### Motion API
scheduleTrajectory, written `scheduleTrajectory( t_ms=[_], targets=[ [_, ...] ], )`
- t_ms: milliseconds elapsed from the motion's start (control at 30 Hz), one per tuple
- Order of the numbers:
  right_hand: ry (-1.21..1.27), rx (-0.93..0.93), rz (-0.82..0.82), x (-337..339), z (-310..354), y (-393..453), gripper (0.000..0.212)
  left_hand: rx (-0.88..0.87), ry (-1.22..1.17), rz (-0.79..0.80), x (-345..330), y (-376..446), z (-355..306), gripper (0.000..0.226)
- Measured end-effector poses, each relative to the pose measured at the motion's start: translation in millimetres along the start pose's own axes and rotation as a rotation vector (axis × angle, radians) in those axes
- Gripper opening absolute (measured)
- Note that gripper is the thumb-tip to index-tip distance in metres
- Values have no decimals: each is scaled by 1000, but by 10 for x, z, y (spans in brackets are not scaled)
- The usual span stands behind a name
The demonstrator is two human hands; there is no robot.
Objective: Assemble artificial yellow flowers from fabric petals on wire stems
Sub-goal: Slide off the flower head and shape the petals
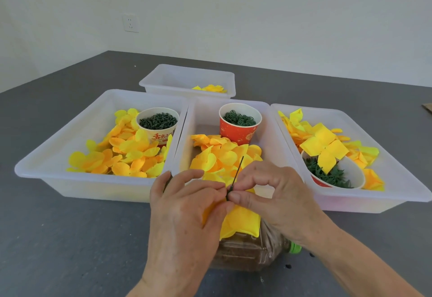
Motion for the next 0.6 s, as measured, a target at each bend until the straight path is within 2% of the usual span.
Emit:
scheduleTrajectory(
  t_ms=[100,400,600],
  targets=[
    [-28,23,7,-7,-11,5,9,-14,-22,-9,-17,-4,21,25],
    [-51,60,12,-19,-26,13,9,-103,11,-70,-24,-30,-11,25],
    [-46,54,17,-23,-50,18,8,-98,21,-68,-28,-28,-7,25]
  ],
)
Point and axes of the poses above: each hand's wrist, its own y-axis towards the middle knuckle, its own x-axis out of the back of the hand, z = x × y, the point moved 10 cm from there along y, towards the middle knuckle
